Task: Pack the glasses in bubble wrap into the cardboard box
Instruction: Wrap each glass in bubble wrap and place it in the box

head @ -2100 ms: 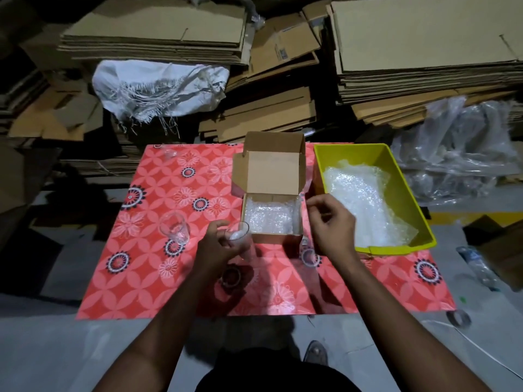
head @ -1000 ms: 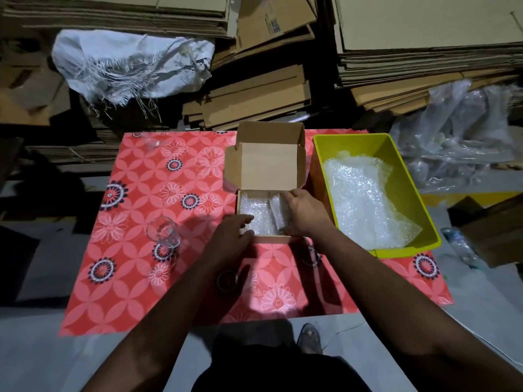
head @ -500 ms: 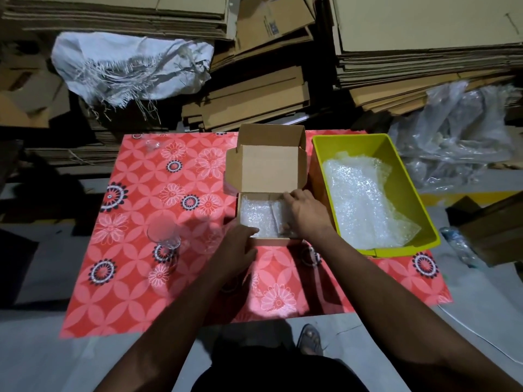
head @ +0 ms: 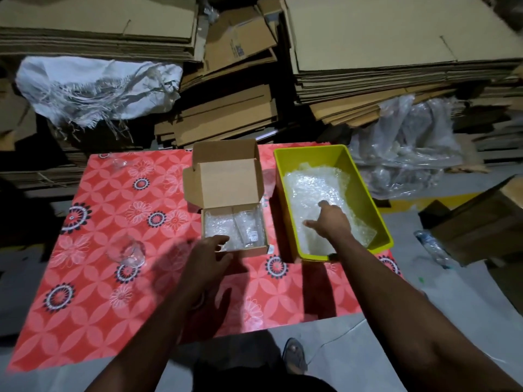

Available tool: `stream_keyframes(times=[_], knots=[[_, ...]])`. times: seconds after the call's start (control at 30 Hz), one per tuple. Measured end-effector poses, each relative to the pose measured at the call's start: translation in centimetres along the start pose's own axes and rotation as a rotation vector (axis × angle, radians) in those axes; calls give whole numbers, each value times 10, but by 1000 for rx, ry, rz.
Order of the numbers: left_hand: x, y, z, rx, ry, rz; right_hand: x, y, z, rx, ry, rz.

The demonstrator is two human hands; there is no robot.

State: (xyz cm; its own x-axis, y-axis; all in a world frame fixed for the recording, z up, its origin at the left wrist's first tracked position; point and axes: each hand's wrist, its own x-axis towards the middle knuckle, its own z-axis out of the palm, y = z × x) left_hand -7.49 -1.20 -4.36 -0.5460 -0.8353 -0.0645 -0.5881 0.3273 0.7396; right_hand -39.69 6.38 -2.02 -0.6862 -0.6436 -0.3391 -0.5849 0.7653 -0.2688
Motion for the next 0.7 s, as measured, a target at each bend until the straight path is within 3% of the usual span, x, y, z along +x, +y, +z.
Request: stream_keyframes(times=[0.1, 0.27, 0.4, 0.5, 0.63, 0.7], knots=[[4, 9, 3, 18, 0, -9, 5, 6, 3, -12, 20, -20], [6, 26, 9, -15, 40, -36, 4, 10, 2, 142, 217, -58], [7, 40, 14, -49, 54, -66, -4, 15, -12, 433, 407, -242], [8, 54, 12, -114, 67, -50, -30, 12, -38, 509, 507, -389], [9, 76, 3, -310, 33, -13, -69, -1, -71, 587, 537, -559], [11, 91, -3, -480, -22, -22, -81, -12, -81, 744, 401, -675]])
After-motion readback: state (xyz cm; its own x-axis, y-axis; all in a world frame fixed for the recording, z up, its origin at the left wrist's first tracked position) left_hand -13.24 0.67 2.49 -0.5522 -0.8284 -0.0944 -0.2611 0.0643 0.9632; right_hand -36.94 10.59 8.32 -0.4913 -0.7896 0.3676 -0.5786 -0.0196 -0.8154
